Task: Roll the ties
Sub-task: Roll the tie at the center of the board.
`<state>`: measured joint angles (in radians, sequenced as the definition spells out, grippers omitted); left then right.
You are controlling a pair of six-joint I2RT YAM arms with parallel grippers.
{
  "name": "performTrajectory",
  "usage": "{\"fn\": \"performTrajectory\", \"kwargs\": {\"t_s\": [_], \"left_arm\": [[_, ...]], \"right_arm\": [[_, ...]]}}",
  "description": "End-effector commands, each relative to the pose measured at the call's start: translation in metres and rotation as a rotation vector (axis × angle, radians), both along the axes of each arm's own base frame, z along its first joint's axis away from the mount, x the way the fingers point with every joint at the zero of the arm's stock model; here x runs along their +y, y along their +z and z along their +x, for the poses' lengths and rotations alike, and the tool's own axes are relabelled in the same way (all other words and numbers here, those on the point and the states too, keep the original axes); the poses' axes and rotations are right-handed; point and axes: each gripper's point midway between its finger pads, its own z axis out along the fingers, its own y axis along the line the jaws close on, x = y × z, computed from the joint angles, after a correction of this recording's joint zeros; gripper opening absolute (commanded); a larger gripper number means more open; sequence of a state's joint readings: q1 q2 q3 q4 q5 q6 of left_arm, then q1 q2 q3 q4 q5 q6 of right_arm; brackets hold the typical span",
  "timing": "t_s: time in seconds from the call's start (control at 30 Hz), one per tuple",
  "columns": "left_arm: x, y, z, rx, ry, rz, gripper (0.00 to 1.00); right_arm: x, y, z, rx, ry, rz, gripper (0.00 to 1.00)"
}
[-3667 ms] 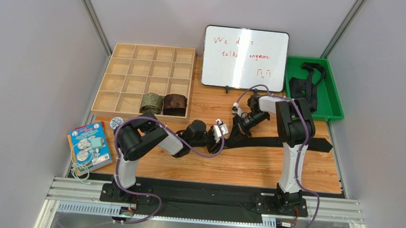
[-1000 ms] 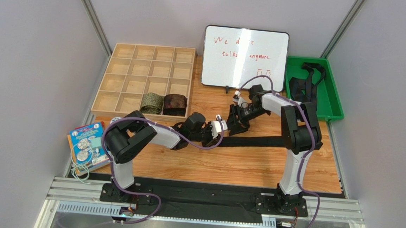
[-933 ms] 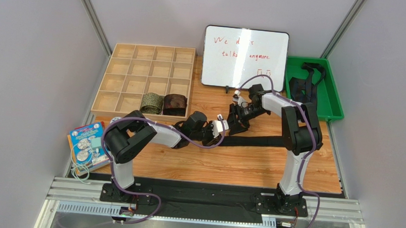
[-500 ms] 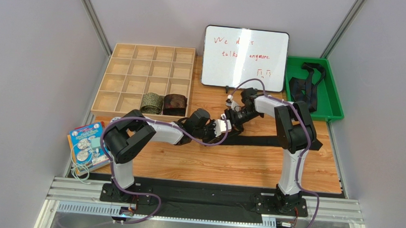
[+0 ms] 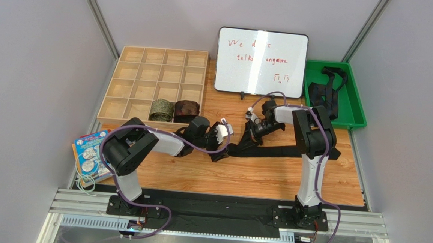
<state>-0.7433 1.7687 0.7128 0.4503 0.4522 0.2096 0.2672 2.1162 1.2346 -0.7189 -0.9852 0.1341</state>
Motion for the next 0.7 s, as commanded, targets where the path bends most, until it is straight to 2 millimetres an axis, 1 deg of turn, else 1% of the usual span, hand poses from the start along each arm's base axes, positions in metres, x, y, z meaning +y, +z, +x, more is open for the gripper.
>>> {"fn": "performTrajectory", "kwargs": {"t_s": [0.0,0.03,0.1,0.17,0.2,0.23,0.3,0.33,0.37,0.4,0.43,0.47,0.5,0.57,0.6,0.63,0.67], "left_arm": [[-0.017,0.032,-0.010,0.022,-0.034,-0.193,0.88],[-0.018,0.029,-0.011,0.048,-0.027,-0.205,0.88],[-0.022,0.031,-0.010,0.039,-0.025,-0.240,0.88],[-0.026,0.024,-0.010,0.037,-0.025,-0.239,0.88],[-0.031,0.025,-0.013,0.019,-0.042,-0.249,0.88],[-0.033,0.020,-0.012,0.011,-0.045,-0.240,0.88],[-0.039,0.019,-0.009,-0.014,-0.053,-0.240,0.87],[-0.042,0.012,-0.010,-0.011,-0.050,-0.226,0.86],[-0.046,0.014,-0.003,-0.036,-0.036,-0.224,0.84],[-0.046,0.007,-0.003,-0.035,-0.033,-0.209,0.83],[-0.050,0.005,-0.004,-0.046,-0.039,-0.201,0.79],[-0.049,0.002,0.000,-0.070,-0.030,-0.178,0.75],[-0.049,-0.001,-0.002,-0.071,-0.037,-0.165,0.73],[-0.045,-0.008,-0.007,-0.057,-0.051,-0.124,0.62],[-0.043,-0.005,-0.007,-0.086,-0.069,-0.113,0.57],[-0.040,-0.006,-0.010,-0.091,-0.079,-0.100,0.48],[-0.032,-0.014,-0.015,-0.073,-0.081,-0.061,0.42]], "right_arm": [[-0.015,-0.029,0.000,0.022,-0.023,-0.030,0.00],[-0.017,-0.032,-0.001,0.041,-0.031,-0.029,0.00],[-0.020,-0.038,-0.003,0.057,-0.039,-0.038,0.00],[-0.023,-0.042,-0.005,0.059,-0.038,-0.052,0.00],[-0.023,-0.044,-0.006,0.063,-0.037,-0.056,0.00],[-0.023,-0.045,-0.006,0.064,-0.037,-0.057,0.00],[-0.024,-0.047,-0.007,0.068,-0.037,-0.061,0.00],[-0.024,-0.048,-0.006,0.063,-0.037,-0.063,0.00],[-0.024,-0.049,-0.006,0.061,-0.037,-0.062,0.00],[-0.023,-0.048,-0.005,0.059,-0.038,-0.060,0.00],[-0.022,-0.049,-0.003,0.049,-0.039,-0.055,0.00],[-0.021,-0.049,-0.002,0.047,-0.039,-0.054,0.00],[-0.020,-0.048,0.000,0.040,-0.040,-0.050,0.00],[-0.019,-0.047,0.003,0.022,-0.041,-0.045,0.00],[-0.019,-0.047,0.005,0.013,-0.041,-0.043,0.00],[-0.019,-0.046,0.006,0.005,-0.040,-0.039,0.00],[-0.018,-0.044,0.008,-0.007,-0.039,-0.037,0.00]]}}
